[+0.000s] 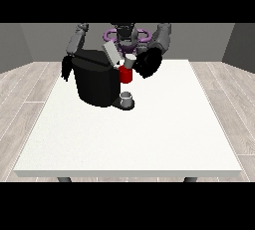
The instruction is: Insert the coffee pod into the coffee machine and close the lid
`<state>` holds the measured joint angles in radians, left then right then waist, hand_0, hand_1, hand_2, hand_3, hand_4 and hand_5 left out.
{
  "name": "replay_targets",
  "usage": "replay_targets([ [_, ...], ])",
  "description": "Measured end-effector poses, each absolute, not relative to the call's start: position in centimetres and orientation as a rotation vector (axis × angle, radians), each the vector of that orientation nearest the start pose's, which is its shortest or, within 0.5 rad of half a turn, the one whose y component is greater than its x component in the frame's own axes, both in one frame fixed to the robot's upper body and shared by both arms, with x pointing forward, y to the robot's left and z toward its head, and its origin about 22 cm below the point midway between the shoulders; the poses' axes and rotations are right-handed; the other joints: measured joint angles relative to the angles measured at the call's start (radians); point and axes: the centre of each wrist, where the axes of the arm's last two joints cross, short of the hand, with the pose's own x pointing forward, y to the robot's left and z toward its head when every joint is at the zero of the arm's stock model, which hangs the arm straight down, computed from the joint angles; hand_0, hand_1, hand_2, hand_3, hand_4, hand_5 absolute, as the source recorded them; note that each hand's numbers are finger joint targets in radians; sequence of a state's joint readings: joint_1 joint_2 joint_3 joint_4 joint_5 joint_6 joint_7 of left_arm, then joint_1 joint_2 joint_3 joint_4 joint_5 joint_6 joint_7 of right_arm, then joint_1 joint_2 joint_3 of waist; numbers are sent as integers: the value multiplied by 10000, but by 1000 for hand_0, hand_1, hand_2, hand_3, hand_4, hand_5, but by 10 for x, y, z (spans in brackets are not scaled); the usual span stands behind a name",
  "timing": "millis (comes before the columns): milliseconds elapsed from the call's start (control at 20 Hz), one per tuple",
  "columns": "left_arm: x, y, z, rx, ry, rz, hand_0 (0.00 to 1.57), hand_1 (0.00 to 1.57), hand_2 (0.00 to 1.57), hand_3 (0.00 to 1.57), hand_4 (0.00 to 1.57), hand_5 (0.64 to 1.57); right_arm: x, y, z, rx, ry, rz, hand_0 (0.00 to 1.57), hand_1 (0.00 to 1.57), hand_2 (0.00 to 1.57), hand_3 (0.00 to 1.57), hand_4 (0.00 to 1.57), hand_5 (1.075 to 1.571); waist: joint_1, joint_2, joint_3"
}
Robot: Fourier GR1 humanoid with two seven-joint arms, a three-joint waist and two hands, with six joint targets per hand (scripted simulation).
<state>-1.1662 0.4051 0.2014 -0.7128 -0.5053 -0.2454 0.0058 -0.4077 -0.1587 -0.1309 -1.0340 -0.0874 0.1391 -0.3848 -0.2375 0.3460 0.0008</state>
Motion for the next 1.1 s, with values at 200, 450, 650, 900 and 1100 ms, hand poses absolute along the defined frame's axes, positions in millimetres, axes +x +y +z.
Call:
replay_targets([
  [200,458,253,253,5368,-17005,-7034,1391,1391,1443,1373,603,1571,343,-260,-5,890,-18038,1115,0,0,0,0,273,1571,-100,107,-1],
  [450,457,263,267,5831,-17189,-6788,1412,1412,1438,1367,628,1571,349,-254,3,1036,-18057,1269,0,0,0,0,240,1571,-294,193,0],
  [650,456,259,265,5413,-17618,-6621,0,0,0,0,0,1571,352,-258,1,1003,-18040,956,0,0,0,0,326,1571,-98,199,5],
  [900,455,229,211,3476,-17892,-6684,0,0,0,0,0,1571,332,-287,-31,579,-17393,95,0,0,0,0,313,1571,656,-373,3],
  [1100,445,212,150,1665,-17574,-6431,0,0,0,0,0,1571,307,-309,-61,142,-16624,-721,0,0,0,0,259,1571,1467,-1290,-3],
])
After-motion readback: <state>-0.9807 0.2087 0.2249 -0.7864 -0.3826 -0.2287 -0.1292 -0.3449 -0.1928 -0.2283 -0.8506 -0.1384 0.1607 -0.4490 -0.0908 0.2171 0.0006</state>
